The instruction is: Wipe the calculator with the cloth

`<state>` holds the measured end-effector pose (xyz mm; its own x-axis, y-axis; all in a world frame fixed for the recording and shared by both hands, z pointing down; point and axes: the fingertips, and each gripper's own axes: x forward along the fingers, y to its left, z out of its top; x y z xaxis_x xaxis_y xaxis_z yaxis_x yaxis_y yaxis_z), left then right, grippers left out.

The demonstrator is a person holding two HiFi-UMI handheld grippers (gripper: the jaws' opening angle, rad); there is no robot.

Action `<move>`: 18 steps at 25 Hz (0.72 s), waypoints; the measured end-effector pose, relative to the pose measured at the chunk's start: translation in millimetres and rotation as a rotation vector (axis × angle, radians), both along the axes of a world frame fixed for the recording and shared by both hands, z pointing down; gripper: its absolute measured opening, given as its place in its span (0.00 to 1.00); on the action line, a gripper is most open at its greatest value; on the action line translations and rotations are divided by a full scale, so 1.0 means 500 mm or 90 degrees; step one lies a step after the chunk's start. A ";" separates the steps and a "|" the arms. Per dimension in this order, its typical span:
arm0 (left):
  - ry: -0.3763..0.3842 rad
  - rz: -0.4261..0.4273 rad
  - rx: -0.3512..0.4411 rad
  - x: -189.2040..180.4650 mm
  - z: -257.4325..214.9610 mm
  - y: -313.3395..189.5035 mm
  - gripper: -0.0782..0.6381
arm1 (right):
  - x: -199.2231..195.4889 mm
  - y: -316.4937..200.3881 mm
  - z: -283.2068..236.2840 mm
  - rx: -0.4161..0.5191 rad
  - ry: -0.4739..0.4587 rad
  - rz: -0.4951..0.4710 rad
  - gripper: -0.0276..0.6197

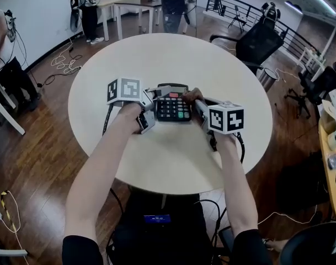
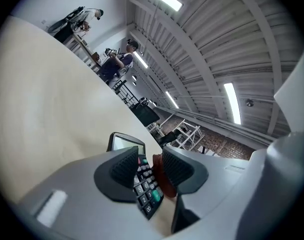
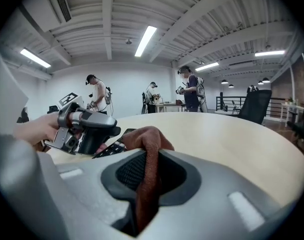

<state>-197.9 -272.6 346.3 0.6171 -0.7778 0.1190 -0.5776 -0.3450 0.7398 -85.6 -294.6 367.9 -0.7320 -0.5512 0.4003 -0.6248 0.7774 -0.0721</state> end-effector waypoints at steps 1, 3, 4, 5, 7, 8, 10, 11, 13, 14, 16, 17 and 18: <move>-0.005 0.004 0.010 -0.001 -0.002 0.010 0.30 | 0.010 0.004 -0.005 -0.001 -0.015 0.002 0.12; -0.015 0.019 0.035 -0.001 -0.006 0.041 0.30 | 0.031 0.018 -0.022 -0.002 -0.056 0.001 0.12; -0.018 0.028 0.052 0.000 -0.011 0.059 0.31 | 0.043 0.027 -0.037 -0.001 -0.085 0.000 0.12; -0.021 0.035 0.071 0.000 -0.018 0.079 0.31 | 0.055 0.037 -0.056 -0.004 -0.123 -0.003 0.12; -0.025 0.044 0.116 0.001 -0.036 0.123 0.34 | 0.081 0.063 -0.097 -0.012 -0.216 -0.016 0.12; -0.025 0.043 0.139 0.000 -0.046 0.147 0.34 | 0.093 0.080 -0.120 -0.016 -0.265 -0.026 0.12; -0.021 0.029 0.178 -0.005 -0.064 0.196 0.34 | 0.118 0.117 -0.163 -0.020 -0.355 -0.055 0.12; -0.017 0.022 0.202 -0.005 -0.078 0.219 0.34 | 0.134 0.134 -0.182 -0.018 -0.389 -0.065 0.12; -0.017 0.008 0.258 0.005 -0.110 0.264 0.34 | 0.169 0.165 -0.211 -0.005 -0.430 -0.073 0.12; -0.019 -0.001 0.278 0.010 -0.123 0.286 0.34 | 0.183 0.181 -0.223 0.004 -0.442 -0.078 0.12; -0.021 -0.015 0.305 0.022 -0.139 0.332 0.34 | 0.198 0.220 -0.243 0.022 -0.456 -0.090 0.12; -0.019 -0.020 0.317 0.028 -0.145 0.355 0.34 | 0.203 0.241 -0.251 0.031 -0.460 -0.096 0.12; -0.015 -0.025 0.329 0.036 -0.152 0.376 0.34 | 0.208 0.262 -0.259 0.040 -0.465 -0.102 0.12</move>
